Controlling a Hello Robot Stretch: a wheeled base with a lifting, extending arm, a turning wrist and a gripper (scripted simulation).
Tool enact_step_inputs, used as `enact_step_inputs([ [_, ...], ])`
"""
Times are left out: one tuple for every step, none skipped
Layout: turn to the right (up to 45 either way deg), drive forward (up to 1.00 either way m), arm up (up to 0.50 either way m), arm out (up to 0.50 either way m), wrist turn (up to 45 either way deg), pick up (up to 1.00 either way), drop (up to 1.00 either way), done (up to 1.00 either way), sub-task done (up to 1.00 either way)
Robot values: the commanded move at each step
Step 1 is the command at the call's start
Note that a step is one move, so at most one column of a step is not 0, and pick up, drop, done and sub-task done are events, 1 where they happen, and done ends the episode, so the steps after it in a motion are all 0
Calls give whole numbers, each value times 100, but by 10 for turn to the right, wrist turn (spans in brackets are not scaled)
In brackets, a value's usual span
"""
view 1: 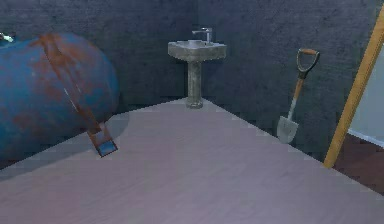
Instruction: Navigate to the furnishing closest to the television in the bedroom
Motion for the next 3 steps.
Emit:
enact_step_inputs([
  [0,20,0,0,0,0,0,0,0],
  [450,0,0,0,0,0,0,0,0],
  [30,0,0,0,0,0,0,0,0],
])
